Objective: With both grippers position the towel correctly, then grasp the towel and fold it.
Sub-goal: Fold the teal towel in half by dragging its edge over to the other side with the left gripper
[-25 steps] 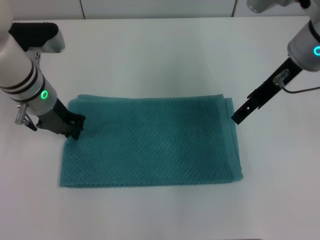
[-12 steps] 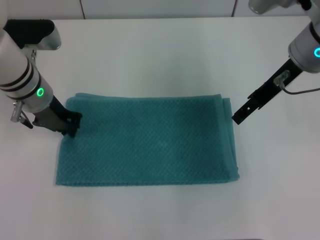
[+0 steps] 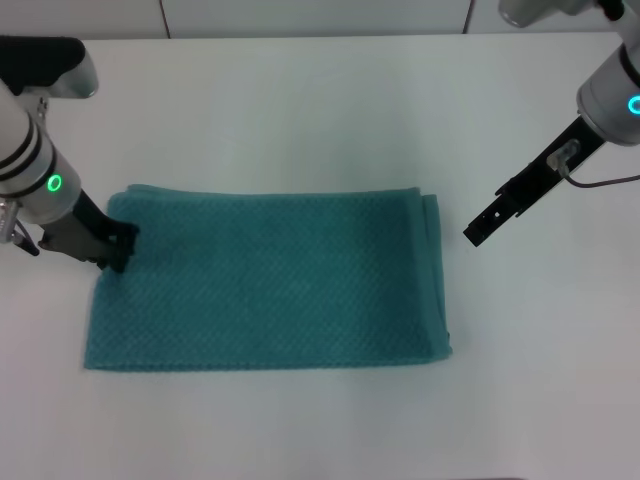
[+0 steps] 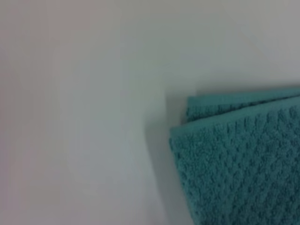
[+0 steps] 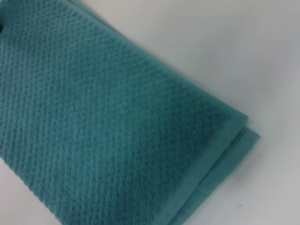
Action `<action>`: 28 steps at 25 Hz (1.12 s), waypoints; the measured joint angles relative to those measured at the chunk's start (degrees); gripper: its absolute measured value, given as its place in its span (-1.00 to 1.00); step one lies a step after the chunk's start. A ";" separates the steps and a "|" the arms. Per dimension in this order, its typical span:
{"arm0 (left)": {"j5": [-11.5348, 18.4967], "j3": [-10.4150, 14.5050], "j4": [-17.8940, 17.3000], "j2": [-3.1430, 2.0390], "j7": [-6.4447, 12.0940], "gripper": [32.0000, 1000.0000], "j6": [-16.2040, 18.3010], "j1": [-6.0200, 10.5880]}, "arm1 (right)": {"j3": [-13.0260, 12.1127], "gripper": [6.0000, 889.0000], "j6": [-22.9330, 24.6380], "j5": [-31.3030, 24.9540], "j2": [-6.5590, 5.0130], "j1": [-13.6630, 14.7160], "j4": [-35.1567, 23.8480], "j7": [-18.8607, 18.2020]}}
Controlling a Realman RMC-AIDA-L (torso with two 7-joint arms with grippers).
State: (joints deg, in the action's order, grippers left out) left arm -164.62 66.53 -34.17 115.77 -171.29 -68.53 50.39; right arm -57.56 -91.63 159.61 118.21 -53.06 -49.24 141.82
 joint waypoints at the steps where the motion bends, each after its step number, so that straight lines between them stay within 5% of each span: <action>1: 0.00 0.03 -0.03 -0.20 0.01 -0.88 -0.06 -0.15 | 0.00 0.92 0.01 0.00 0.00 0.00 0.01 0.00; 10: 0.00 0.17 -1.54 -3.20 0.61 -0.88 -0.85 -2.69 | 1.49 0.92 0.06 0.00 0.00 0.35 0.03 -0.34; 17: 0.00 1.43 -2.68 -4.77 1.98 -0.88 -1.34 -3.80 | 1.49 0.92 0.05 0.01 -0.03 0.43 0.03 -0.36; 20: 0.00 2.37 -2.78 -5.16 1.98 -0.88 -1.44 -3.97 | 1.49 0.92 0.05 0.00 -0.06 0.44 0.03 -0.38; 28: 0.00 4.40 -2.83 -5.17 1.98 -0.88 -1.58 -3.51 | 1.49 0.92 0.05 0.00 -0.09 0.42 0.03 -0.40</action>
State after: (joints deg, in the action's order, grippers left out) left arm -164.62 70.94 -37.00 110.60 -169.30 -70.11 46.89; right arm -56.07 -91.58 159.61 118.12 -52.64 -49.21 141.41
